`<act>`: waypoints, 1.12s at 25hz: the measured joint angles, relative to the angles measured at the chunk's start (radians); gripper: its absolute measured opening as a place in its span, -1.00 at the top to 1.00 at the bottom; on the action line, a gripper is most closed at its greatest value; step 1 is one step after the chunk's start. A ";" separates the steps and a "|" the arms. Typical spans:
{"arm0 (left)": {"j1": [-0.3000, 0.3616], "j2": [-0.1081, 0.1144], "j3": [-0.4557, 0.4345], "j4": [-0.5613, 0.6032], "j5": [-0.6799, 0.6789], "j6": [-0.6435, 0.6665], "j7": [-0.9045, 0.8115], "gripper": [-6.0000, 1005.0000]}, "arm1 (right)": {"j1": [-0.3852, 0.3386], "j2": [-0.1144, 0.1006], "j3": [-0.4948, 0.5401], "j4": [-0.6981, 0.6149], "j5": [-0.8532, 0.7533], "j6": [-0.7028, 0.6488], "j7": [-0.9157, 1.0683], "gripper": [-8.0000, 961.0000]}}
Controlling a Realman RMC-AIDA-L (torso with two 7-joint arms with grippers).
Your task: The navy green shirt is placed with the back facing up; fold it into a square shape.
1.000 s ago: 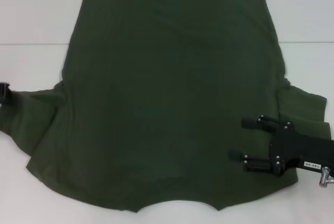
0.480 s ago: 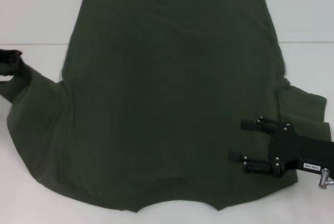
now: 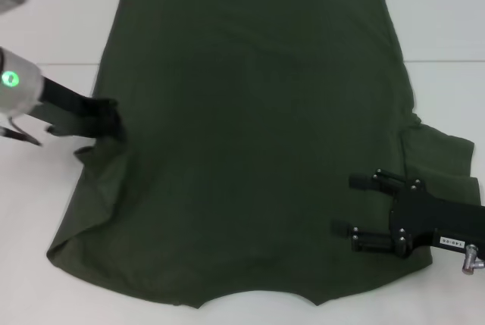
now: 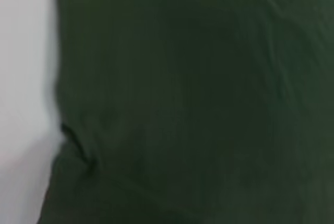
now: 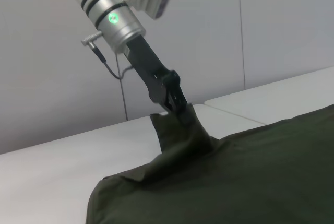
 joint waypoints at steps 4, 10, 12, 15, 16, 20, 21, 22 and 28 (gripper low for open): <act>-0.027 -0.012 -0.008 -0.075 -0.002 -0.027 -0.009 0.98 | 0.001 0.000 0.000 0.008 0.000 0.000 -0.004 -0.91; -0.021 -0.008 -0.015 -0.153 -0.096 -0.070 -0.002 0.98 | -0.002 0.000 0.000 0.013 0.000 0.001 -0.006 -0.91; 0.001 -0.007 -0.018 -0.172 -0.180 -0.076 0.019 0.90 | -0.004 0.000 0.000 0.013 0.000 0.001 -0.007 -0.91; 0.047 -0.006 -0.023 -0.204 -0.313 -0.092 0.055 0.63 | -0.006 0.000 0.000 0.013 0.000 0.001 -0.007 -0.91; 0.065 -0.004 -0.023 -0.214 -0.352 -0.096 0.066 0.55 | -0.007 0.000 0.000 0.013 0.000 0.001 -0.007 -0.91; 0.120 0.004 -0.023 -0.237 -0.432 -0.118 0.096 0.25 | -0.007 0.000 0.000 0.014 0.000 0.002 -0.007 -0.91; 0.129 0.005 -0.023 -0.238 -0.435 -0.124 0.099 0.18 | -0.007 0.000 0.000 0.014 0.000 0.003 -0.007 -0.91; 0.139 0.007 -0.022 -0.239 -0.435 -0.130 0.101 0.11 | -0.007 0.000 0.000 0.014 0.000 0.003 -0.007 -0.91; 0.191 0.016 -0.022 -0.233 -0.457 -0.113 0.271 -0.42 | -0.004 0.000 0.010 0.015 0.000 0.006 -0.004 -0.91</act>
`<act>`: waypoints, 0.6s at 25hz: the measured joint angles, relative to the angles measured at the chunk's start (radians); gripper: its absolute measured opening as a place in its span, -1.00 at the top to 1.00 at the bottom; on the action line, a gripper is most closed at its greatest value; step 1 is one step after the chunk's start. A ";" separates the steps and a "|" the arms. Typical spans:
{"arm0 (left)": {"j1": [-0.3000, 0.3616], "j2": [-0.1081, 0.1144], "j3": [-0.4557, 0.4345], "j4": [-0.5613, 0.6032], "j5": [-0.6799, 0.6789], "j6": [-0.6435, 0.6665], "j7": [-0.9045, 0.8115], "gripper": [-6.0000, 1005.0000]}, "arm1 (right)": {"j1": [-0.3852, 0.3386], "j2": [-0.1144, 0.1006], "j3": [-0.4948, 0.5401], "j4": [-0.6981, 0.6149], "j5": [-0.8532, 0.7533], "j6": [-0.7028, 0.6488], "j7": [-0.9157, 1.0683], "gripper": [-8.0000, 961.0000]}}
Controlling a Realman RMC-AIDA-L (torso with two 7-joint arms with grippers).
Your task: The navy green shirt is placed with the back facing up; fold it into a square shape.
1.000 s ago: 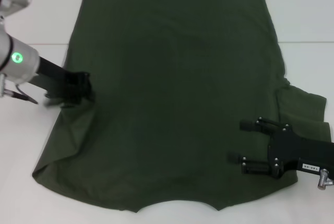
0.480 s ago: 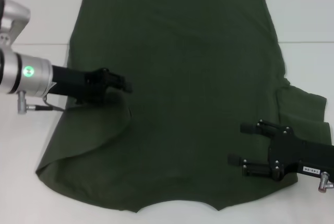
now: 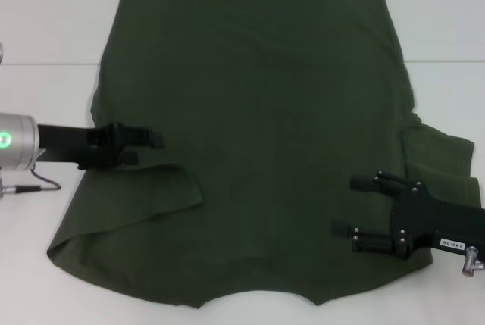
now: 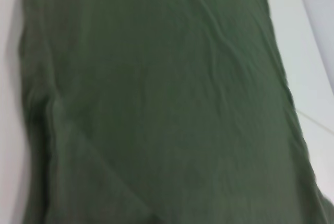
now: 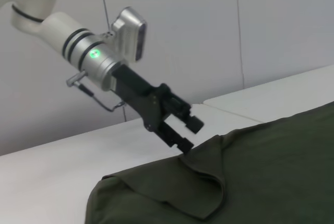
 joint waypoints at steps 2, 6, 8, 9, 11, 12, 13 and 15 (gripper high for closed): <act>0.016 -0.005 0.000 0.001 -0.023 0.039 0.147 -0.47 | -0.002 0.000 0.014 0.007 0.001 0.003 0.005 -0.91; 0.066 -0.047 0.001 0.019 -0.087 0.149 0.498 -0.46 | -0.008 -0.003 0.073 0.015 0.002 0.009 0.033 -0.91; 0.104 -0.083 0.001 0.048 -0.112 0.177 0.640 -0.46 | -0.013 -0.004 0.110 0.007 0.003 0.014 0.056 -0.91; 0.118 -0.097 0.001 0.065 -0.124 0.186 0.690 -0.45 | -0.018 -0.005 0.136 0.000 0.003 0.019 0.075 -0.91; 0.151 -0.124 0.001 0.100 -0.147 0.220 0.807 -0.45 | -0.028 -0.008 0.176 -0.013 0.003 0.031 0.105 -0.91; 0.165 -0.133 0.000 0.112 -0.160 0.241 0.857 -0.45 | -0.034 -0.009 0.195 -0.023 0.003 0.039 0.122 -0.91; 0.175 -0.138 0.000 0.120 -0.175 0.265 0.904 -0.45 | -0.040 -0.011 0.211 -0.037 0.003 0.045 0.138 -0.91; 0.191 -0.141 -0.001 0.128 -0.208 0.315 0.976 -0.45 | -0.054 -0.011 0.229 -0.071 0.003 0.056 0.178 -0.91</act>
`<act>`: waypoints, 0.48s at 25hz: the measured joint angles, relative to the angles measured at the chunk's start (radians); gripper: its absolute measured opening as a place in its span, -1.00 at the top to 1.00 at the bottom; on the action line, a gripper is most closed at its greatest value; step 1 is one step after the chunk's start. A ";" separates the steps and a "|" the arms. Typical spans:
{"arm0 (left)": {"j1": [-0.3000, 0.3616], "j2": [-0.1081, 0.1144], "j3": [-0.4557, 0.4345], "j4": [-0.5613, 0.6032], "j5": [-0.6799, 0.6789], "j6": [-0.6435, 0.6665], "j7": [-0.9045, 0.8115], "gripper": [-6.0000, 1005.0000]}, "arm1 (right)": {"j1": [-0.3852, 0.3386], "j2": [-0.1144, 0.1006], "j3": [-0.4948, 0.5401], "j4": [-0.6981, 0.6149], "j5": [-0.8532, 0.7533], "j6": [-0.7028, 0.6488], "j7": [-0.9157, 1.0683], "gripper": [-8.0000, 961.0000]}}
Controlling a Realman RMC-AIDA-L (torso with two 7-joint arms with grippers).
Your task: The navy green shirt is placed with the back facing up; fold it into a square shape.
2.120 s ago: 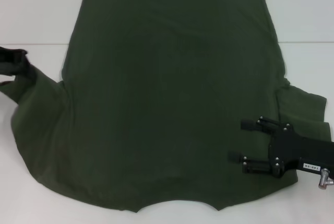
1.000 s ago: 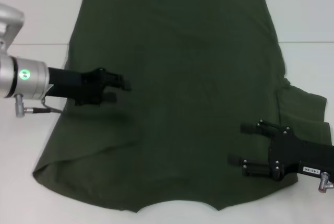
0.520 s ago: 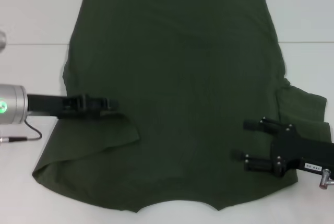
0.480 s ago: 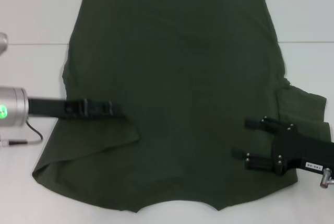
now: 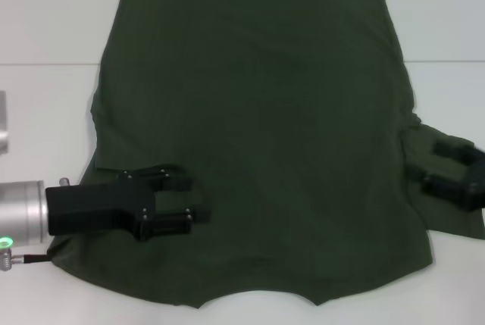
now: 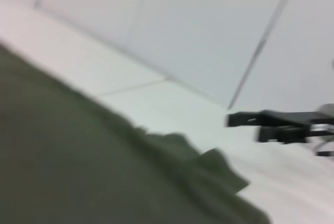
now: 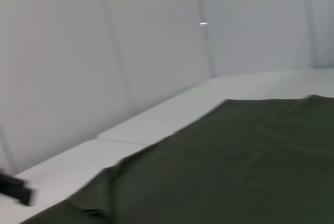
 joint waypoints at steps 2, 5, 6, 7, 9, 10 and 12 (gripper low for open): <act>0.013 -0.001 0.000 0.002 -0.037 0.054 0.056 -0.44 | -0.015 0.000 0.023 -0.040 0.000 0.011 0.046 -0.91; 0.035 -0.007 0.000 0.004 -0.072 0.102 0.134 -0.45 | -0.038 -0.003 0.063 -0.100 0.000 0.014 0.126 -0.91; 0.041 -0.011 0.000 0.005 -0.075 0.102 0.158 -0.45 | -0.044 -0.005 0.072 -0.120 -0.001 0.014 0.156 -0.91; 0.050 -0.018 0.000 0.005 -0.077 0.101 0.193 -0.45 | -0.053 -0.009 0.076 -0.151 -0.004 0.012 0.200 -0.91; 0.068 -0.032 0.001 0.004 -0.082 0.093 0.262 -0.45 | -0.067 -0.018 0.073 -0.219 -0.017 0.009 0.304 -0.91; 0.076 -0.036 0.001 0.001 -0.090 0.089 0.285 -0.45 | -0.071 -0.021 0.069 -0.260 -0.036 0.004 0.369 -0.91; 0.085 -0.037 0.001 -0.003 -0.107 0.085 0.297 -0.45 | -0.074 -0.030 0.067 -0.338 -0.088 -0.007 0.502 -0.91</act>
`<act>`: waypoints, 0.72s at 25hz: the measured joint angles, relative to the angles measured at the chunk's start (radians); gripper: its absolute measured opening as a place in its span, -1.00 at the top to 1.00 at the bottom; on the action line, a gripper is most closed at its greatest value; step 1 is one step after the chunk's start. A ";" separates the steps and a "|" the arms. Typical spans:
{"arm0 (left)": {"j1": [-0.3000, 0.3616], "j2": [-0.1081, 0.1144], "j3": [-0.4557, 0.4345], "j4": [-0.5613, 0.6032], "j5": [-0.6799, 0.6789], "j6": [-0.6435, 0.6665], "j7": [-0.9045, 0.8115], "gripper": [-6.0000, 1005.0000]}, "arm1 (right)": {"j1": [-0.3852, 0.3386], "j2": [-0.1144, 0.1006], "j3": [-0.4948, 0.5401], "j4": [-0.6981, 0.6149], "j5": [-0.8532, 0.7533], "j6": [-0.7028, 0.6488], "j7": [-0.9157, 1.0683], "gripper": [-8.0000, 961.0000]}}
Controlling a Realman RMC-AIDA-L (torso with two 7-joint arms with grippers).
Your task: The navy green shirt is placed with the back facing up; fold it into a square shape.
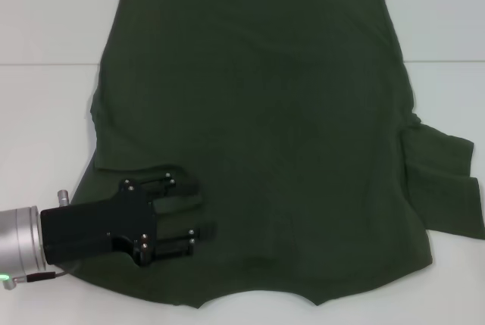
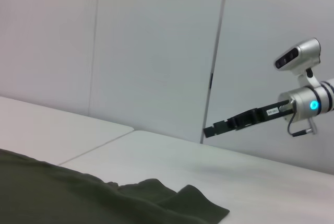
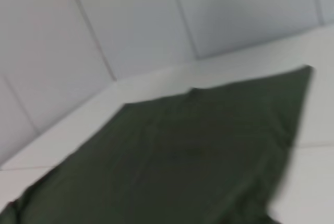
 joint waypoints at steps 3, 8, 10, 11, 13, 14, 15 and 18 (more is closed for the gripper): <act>0.003 0.004 0.000 -0.002 -0.004 -0.001 -0.004 -0.44 | 0.013 -0.019 -0.002 -0.119 -0.122 -0.035 0.242 -0.91; 0.006 0.007 0.003 0.006 0.001 0.007 -0.006 -0.44 | 0.095 -0.058 -0.033 -0.200 -0.337 -0.118 0.554 -0.91; 0.006 0.010 0.005 0.006 0.002 0.010 -0.010 -0.44 | 0.140 -0.067 -0.052 -0.200 -0.435 -0.149 0.636 -0.91; 0.007 0.013 0.005 0.006 0.004 0.010 -0.013 -0.44 | 0.165 -0.068 -0.065 -0.198 -0.483 -0.158 0.657 -0.91; 0.008 0.018 0.004 0.006 0.008 0.010 -0.014 -0.44 | 0.196 -0.064 -0.083 -0.192 -0.536 -0.162 0.673 -0.91; 0.008 0.018 0.004 0.006 0.009 0.010 -0.014 -0.44 | 0.221 -0.059 -0.108 -0.174 -0.563 -0.142 0.677 -0.91; 0.008 0.020 0.003 0.005 0.009 0.011 -0.014 -0.44 | 0.221 -0.059 -0.108 -0.174 -0.563 -0.142 0.677 -0.91; 0.010 0.022 0.002 0.006 0.009 0.011 -0.014 -0.44 | 0.240 -0.060 -0.139 -0.131 -0.567 -0.099 0.682 -0.91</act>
